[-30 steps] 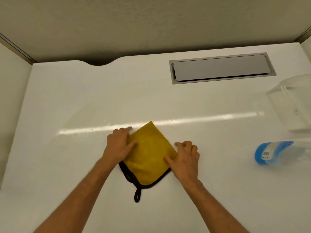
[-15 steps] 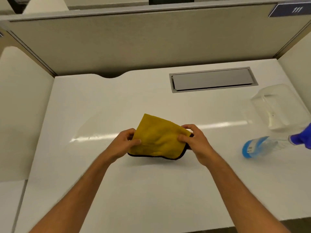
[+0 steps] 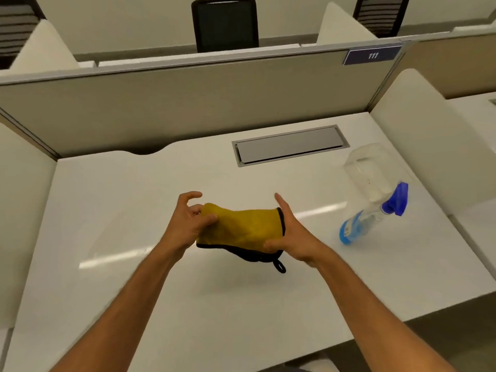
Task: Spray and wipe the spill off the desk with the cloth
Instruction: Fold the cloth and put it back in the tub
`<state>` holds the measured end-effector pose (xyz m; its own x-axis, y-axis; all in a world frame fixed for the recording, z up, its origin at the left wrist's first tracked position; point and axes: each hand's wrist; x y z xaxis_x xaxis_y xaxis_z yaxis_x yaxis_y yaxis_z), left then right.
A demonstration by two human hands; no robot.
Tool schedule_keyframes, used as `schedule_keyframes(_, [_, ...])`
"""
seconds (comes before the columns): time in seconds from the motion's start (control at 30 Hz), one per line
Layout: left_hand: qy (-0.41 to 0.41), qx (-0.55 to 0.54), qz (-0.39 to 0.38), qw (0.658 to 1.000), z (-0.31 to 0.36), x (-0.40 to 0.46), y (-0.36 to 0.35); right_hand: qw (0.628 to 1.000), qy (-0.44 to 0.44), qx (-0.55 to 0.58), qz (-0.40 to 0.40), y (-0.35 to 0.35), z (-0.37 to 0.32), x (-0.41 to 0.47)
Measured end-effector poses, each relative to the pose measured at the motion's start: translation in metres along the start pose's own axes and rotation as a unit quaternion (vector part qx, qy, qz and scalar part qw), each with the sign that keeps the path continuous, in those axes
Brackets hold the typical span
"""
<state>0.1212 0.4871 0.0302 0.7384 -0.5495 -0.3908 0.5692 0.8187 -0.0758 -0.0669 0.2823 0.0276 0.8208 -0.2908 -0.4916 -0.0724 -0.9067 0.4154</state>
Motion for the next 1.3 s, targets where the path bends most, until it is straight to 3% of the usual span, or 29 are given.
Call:
schedule_keyframes(0.1, [-0.019,0.090,-0.050,0.995,0.004,-0.004,-0.021,0.980,0.031,-0.189,0.054,0.034,-0.007,-0.003])
schedule_keyframes(0.2, [-0.055,0.188,-0.056,0.979,0.009,-0.005,-0.057,0.956,0.052,-0.264,0.119,0.078,-0.010,-0.010])
schedule_keyframes(0.33, [-0.122,0.233,-0.022,0.964,0.016,-0.002,-0.121,0.927,0.058,-0.343,0.138,0.150,0.001,-0.017])
schedule_keyframes(0.53, [-0.184,0.202,0.019,0.962,0.043,0.023,-0.230,0.967,0.097,-0.191,0.137,0.278,0.016,-0.015])
schedule_keyframes(0.63, [-0.184,0.179,0.040,0.966,0.056,0.044,-0.285,0.974,0.105,-0.094,0.176,0.331,0.031,-0.007])
schedule_keyframes(0.73, [-0.147,0.135,0.036,0.979,0.059,0.071,-0.338,0.974,0.079,-0.027,0.210,0.374,0.056,0.006])
schedule_keyframes(0.93, [-0.058,0.115,-0.008,0.992,0.039,0.135,-0.413,0.970,-0.054,0.076,0.227,0.426,0.118,0.034])
schedule_keyframes(1.07, [0.029,0.034,-0.087,0.995,0.022,0.176,-0.445,0.956,-0.088,0.110,0.256,0.451,0.156,0.058])
schedule_keyframes(1.3, [0.035,0.073,-0.078,0.994,-0.012,0.236,-0.486,0.951,-0.110,0.096,0.274,0.467,0.204,0.111])
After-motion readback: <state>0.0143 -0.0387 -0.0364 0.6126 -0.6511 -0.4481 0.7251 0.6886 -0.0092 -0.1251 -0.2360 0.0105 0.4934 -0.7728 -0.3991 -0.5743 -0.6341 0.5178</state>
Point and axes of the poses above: each hand's wrist, its own x-axis towards the middle knuckle, its own y-axis out of the back of the hand, z = x × y, and after that the axes turned 14 degrees about -x, right-handed
